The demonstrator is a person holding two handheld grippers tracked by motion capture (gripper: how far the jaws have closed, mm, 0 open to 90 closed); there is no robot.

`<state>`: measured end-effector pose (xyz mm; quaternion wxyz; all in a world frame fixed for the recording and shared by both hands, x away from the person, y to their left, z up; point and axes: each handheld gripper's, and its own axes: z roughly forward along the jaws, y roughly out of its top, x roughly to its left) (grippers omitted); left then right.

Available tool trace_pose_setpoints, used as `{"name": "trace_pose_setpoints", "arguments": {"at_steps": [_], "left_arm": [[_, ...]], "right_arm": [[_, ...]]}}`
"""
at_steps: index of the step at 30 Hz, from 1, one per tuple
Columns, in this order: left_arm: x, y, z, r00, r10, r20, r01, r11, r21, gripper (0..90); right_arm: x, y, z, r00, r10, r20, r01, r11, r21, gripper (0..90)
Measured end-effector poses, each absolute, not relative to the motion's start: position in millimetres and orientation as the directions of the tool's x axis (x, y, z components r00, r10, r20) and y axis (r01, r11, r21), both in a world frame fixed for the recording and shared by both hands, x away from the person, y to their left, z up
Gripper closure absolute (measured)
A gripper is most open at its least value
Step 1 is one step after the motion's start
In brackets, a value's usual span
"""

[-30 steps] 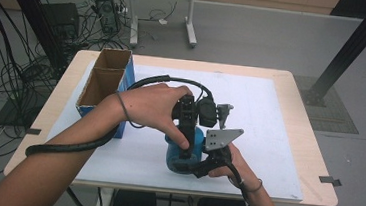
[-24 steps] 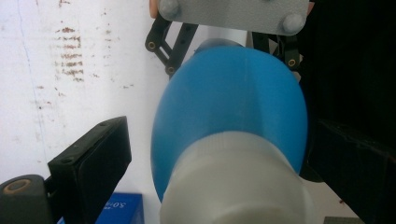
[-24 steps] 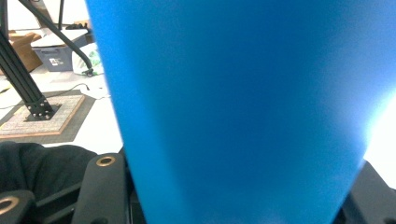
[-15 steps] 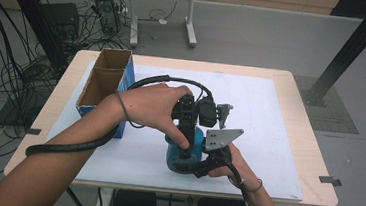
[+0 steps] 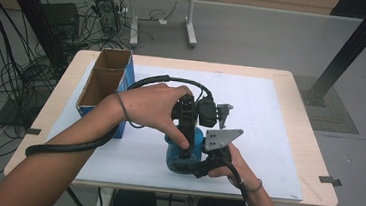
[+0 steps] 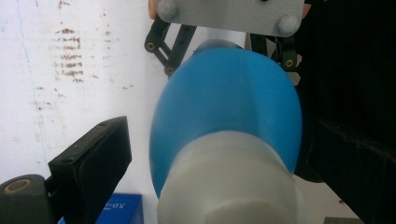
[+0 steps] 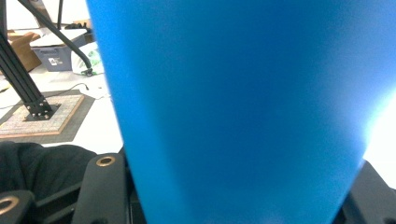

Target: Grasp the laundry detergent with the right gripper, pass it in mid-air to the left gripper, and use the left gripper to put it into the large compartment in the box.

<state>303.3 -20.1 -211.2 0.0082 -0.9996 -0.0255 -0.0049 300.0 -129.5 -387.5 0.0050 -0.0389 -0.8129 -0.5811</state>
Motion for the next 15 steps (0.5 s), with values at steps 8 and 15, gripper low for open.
{"name": "trace_pose_setpoints", "arguments": {"at_steps": [8, 15], "left_arm": [[304.2, -20.4, -210.7, 0.998, 0.054, 0.015, 0.054, -0.998, -0.012, 6.6], [304.3, -20.0, -210.7, 0.999, 0.051, 0.014, 0.051, -0.999, -0.013, 6.6]], "right_arm": [[300.4, -129.3, -387.4, -0.997, 0.057, 0.052, 0.068, 0.321, 0.945, 41.1], [300.7, -129.4, -387.3, -0.997, 0.059, 0.050, 0.067, 0.325, 0.944, 41.1]]}}
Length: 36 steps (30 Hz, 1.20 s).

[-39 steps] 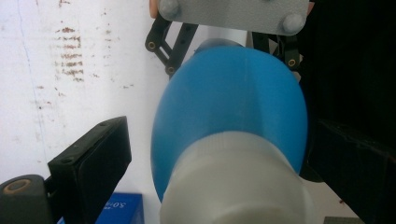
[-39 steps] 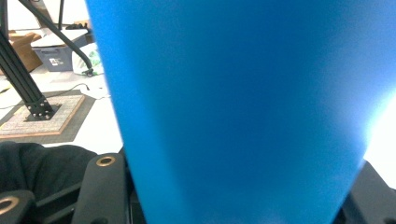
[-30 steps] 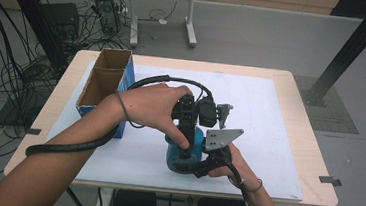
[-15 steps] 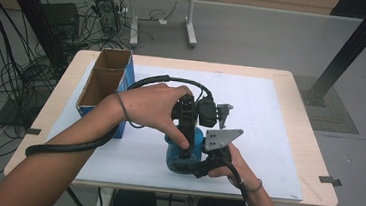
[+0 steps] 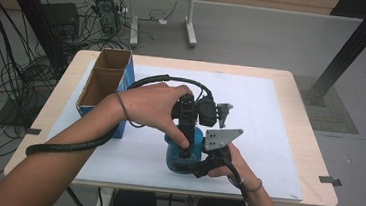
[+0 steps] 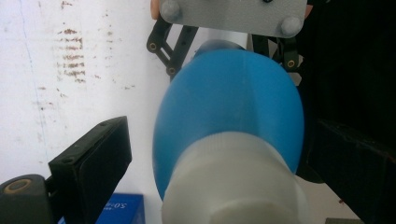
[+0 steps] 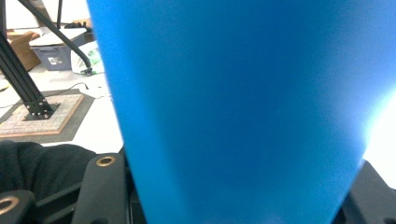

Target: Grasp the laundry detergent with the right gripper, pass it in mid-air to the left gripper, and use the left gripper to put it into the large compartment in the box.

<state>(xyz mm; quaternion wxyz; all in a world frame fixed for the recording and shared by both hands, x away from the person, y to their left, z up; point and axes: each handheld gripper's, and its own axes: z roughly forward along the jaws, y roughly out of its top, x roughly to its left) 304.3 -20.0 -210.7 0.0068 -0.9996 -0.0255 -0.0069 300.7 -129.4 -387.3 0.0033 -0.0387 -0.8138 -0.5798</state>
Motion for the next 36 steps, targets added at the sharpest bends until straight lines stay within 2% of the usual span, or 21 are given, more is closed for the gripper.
{"name": "trace_pose_setpoints", "arguments": {"at_steps": [36], "left_arm": [[303.0, -20.9, -214.1, 0.999, 0.049, 0.013, 0.049, -0.999, -0.020, 7.2]], "right_arm": [[299.2, -128.9, -385.9, -0.998, 0.052, 0.045, 0.059, 0.328, 0.943, 41.1]]}}
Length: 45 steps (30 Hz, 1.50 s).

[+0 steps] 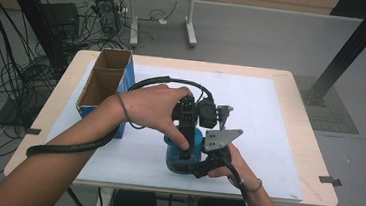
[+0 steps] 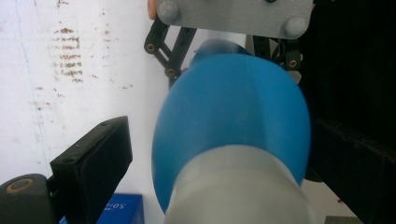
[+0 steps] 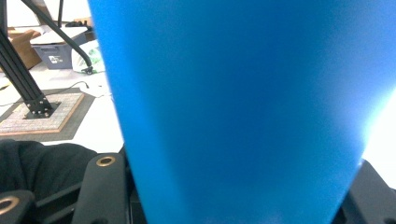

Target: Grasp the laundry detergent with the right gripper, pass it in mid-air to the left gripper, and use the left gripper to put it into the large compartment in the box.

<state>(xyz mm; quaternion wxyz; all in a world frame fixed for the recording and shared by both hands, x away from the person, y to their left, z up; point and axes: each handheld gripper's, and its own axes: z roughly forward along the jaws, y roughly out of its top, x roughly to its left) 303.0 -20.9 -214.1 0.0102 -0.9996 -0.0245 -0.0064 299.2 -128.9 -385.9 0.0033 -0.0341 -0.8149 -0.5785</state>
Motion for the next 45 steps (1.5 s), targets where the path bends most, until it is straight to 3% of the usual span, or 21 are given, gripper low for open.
{"name": "trace_pose_setpoints", "arguments": {"at_steps": [27, 28, 36, 45], "left_arm": [[301.2, -21.6, -218.3, 0.998, 0.056, 0.014, 0.056, -0.998, -0.030, 11.8], [301.4, -21.5, -216.9, 0.999, 0.050, 0.015, 0.050, -0.999, -0.021, 25.6], [301.4, -23.3, -211.6, 0.998, 0.050, 0.032, 0.049, -0.999, 0.004, 25.8], [300.9, -24.8, -212.8, 0.999, 0.046, 0.030, 0.045, -0.999, 0.007, 32.4]], "right_arm": [[298.2, -128.9, -382.7, -0.998, 0.051, 0.034, 0.048, 0.323, 0.945, 41.1], [298.3, -129.2, -382.5, -0.998, 0.052, 0.032, 0.047, 0.322, 0.946, 41.0], [297.8, -129.4, -382.1, -0.998, 0.054, 0.036, 0.051, 0.319, 0.946, 41.0], [297.6, -131.0, -380.9, -0.998, 0.054, 0.032, 0.047, 0.313, 0.948, 41.1]]}}
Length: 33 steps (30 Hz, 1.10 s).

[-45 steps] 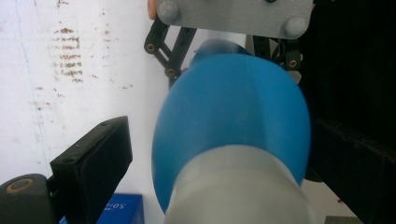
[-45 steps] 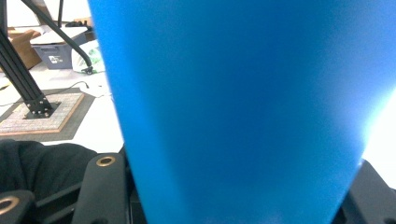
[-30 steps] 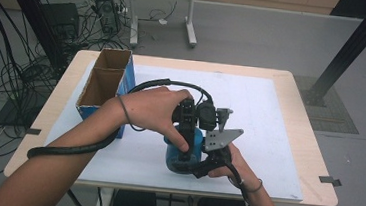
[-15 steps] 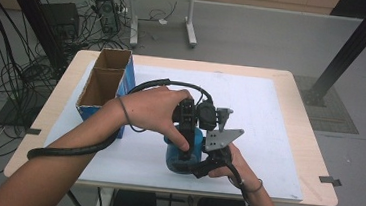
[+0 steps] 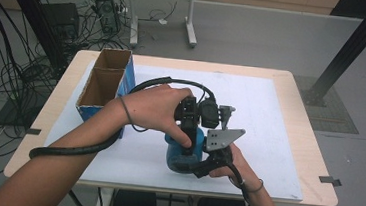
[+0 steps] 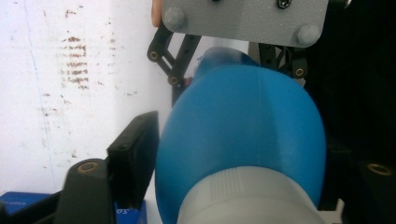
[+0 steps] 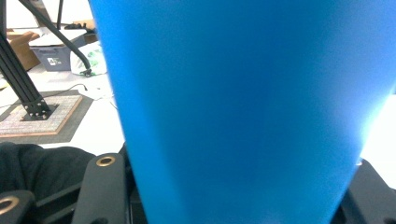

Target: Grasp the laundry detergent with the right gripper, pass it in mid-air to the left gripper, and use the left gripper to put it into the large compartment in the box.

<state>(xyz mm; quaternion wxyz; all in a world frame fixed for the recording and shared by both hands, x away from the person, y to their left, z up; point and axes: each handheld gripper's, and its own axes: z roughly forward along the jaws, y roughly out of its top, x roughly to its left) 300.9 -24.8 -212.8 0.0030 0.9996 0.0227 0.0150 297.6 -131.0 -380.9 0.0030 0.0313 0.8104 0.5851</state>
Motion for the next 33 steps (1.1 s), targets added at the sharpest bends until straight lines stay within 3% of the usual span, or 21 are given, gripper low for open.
{"name": "trace_pose_setpoints", "arguments": {"at_steps": [3, 33], "left_arm": [[300.0, -25.6, -211.8, 0.999, 0.040, 0.030, 0.040, -0.999, 0.008, 36.4], [300.0, -26.0, -212.0, 0.999, 0.039, 0.029, 0.039, -0.999, 0.000, 37.1]], "right_arm": [[297.9, -131.4, -381.1, -0.998, 0.058, 0.033, 0.050, 0.311, 0.949, 41.1], [297.8, -130.8, -381.0, -0.998, 0.055, 0.033, 0.049, 0.310, 0.949, 41.1]]}}
